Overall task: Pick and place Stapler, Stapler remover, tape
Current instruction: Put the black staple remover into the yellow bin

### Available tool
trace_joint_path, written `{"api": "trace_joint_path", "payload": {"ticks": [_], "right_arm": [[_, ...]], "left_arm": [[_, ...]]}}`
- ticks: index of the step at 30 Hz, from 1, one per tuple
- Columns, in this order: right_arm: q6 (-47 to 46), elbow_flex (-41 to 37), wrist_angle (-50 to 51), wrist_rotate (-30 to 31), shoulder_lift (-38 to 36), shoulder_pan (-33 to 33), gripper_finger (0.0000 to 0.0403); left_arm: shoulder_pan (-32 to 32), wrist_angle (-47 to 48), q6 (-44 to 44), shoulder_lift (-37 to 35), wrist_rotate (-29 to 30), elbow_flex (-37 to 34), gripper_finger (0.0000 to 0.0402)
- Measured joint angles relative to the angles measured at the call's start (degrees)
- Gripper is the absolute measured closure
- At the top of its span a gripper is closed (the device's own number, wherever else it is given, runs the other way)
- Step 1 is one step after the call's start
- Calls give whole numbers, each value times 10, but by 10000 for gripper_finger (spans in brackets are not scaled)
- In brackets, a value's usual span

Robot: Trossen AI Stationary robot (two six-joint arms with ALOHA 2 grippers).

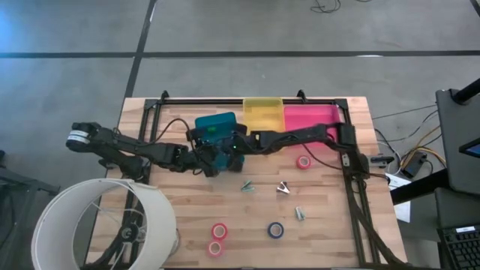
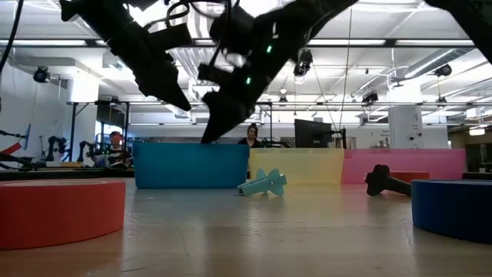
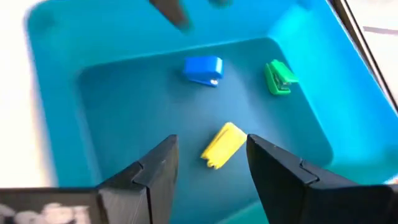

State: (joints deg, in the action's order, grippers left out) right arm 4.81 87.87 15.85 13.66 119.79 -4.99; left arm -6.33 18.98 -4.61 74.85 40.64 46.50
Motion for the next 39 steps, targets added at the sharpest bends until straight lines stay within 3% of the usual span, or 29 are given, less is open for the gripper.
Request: {"api": "trace_joint_path", "payload": {"ticks": [9,18,27,39], "right_arm": [[-25,-2,168,0,-105,60,230],[-153,-34,318,-2,-177,130,236],[-345,-175,333,-33,-244,179,229],[-383,-303,275,-103,-260,209,236]], "left_arm": [[0,-3,-8,0,0,0,349],[0,0,-19,-1,0,0,349],[-1,-1,-19,0,-1,-9,348],[-1,-6,-21,-1,-2,-9,348]]}}
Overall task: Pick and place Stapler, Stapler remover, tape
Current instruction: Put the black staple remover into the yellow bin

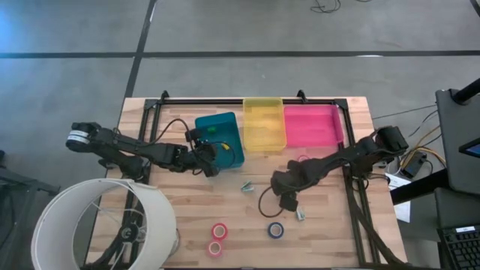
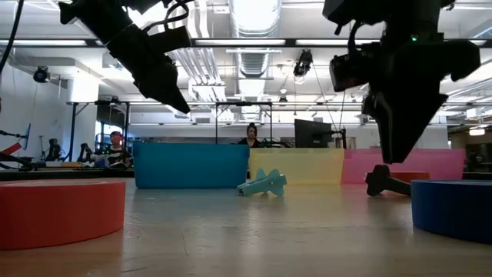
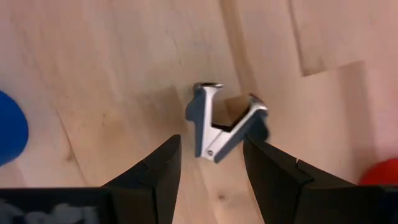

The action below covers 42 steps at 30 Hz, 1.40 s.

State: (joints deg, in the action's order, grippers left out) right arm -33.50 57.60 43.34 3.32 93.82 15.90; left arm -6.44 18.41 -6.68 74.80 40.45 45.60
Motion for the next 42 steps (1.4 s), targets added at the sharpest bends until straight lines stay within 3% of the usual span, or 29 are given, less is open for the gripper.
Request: {"api": "trace_joint_path", "payload": {"ticks": [20,27,33,42], "right_arm": [[25,-59,-107,-2,0,0,236],[89,-91,-210,-2,0,0,236],[82,-113,-214,-2,0,-1,237],[85,-118,-213,-2,0,-1,275]], "left_arm": [[0,0,5,0,0,0,348],[0,0,8,0,1,0,348],[0,0,8,0,1,0,348],[0,0,9,0,1,0,348]]}}
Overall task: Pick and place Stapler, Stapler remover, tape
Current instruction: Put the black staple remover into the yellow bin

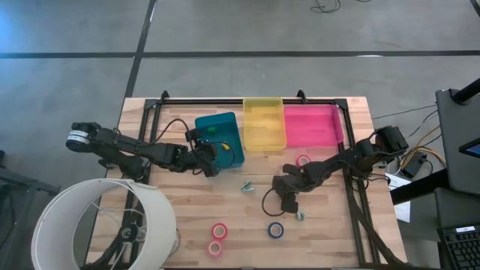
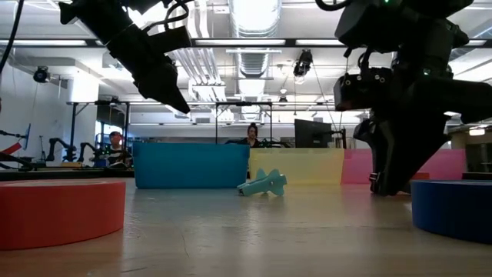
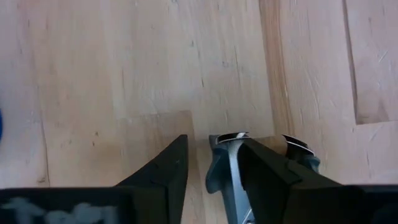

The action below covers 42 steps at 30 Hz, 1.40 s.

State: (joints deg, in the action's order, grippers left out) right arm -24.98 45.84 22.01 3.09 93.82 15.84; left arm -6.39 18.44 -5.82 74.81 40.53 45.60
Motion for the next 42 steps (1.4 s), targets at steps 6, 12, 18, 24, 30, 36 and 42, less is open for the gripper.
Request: {"api": "trace_joint_path", "payload": {"ticks": [6,12,18,24,30,36,42], "right_arm": [[10,0,0,-1,0,-2,330],[9,25,2,-7,0,-18,364],[78,87,2,9,-1,-29,351],[224,160,2,210,-1,-39,347],[321,217,-3,394,0,-85,349],[307,223,-12,302,0,-203,345],[281,174,-87,132,1,-340,345]], "left_arm": [[0,0,0,0,0,0,348],[0,0,0,0,0,0,348],[0,0,0,0,0,0,348],[0,0,0,0,0,0,348],[0,0,-6,0,-5,0,348],[0,0,-23,0,-5,0,348],[0,0,-23,0,-6,0,348]]}}
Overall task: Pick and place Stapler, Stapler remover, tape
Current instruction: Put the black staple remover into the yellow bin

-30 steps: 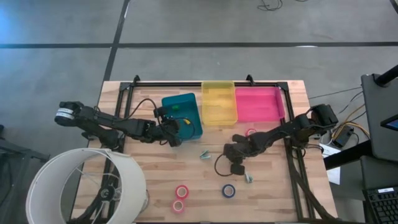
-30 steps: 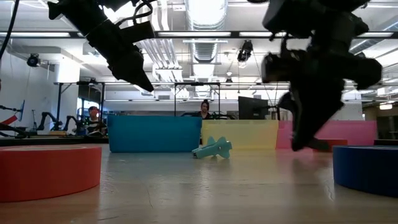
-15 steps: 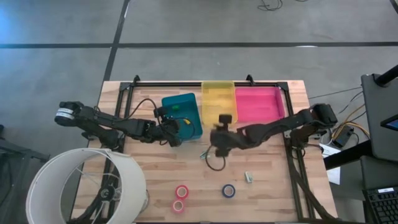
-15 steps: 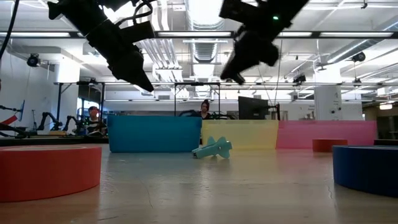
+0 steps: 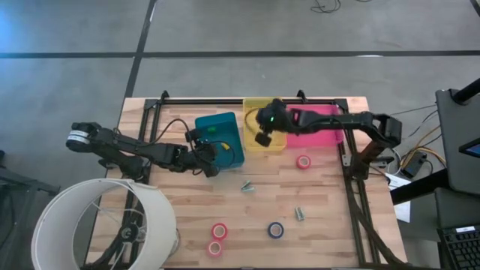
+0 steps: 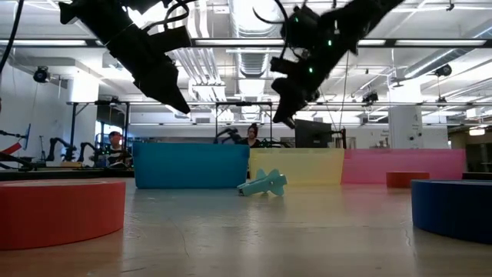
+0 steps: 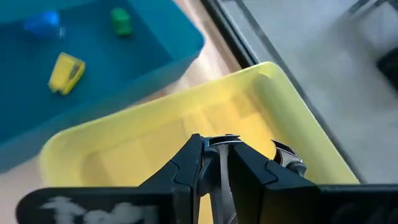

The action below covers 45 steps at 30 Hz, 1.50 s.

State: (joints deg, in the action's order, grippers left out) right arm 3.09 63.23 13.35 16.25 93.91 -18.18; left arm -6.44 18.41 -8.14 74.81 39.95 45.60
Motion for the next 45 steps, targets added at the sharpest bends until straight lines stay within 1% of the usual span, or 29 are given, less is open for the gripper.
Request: {"api": "trace_joint_path", "payload": {"ticks": [2,4,8,14,19,23,30,33,34,37,39,42,45], "right_arm": [[8,-24,-53,-30,0,-31,345],[8,-43,-87,-46,0,-54,344],[7,-65,-103,-57,0,-78,344],[1,-98,-131,-59,0,-89,344],[-15,-120,-189,-59,0,-91,344],[-31,-136,-235,-77,0,-90,344],[-36,-145,-248,-78,0,-90,344],[-21,-143,-249,-78,0,-90,342],[-17,-142,-252,-78,0,-90,338],[-16,-141,-269,-113,0,-91,318],[-14,-141,-276,-125,0,-91,300],[-12,-141,-278,-117,0,-91,275],[-18,-142,-284,-97,0,-94,256]], "left_arm": [[0,-1,0,0,0,0,348],[0,-5,6,0,0,0,348],[0,-9,8,0,0,0,348],[0,-11,22,0,0,0,348],[0,-14,22,0,0,0,348],[0,-14,22,0,0,0,348],[0,-14,23,0,0,0,348],[0,-14,23,0,0,0,348],[0,-14,23,0,0,0,348],[0,-14,23,0,0,0,348],[0,-14,24,0,0,0,348],[0,-14,31,0,0,0,348],[0,-15,42,0,0,0,348]]}}
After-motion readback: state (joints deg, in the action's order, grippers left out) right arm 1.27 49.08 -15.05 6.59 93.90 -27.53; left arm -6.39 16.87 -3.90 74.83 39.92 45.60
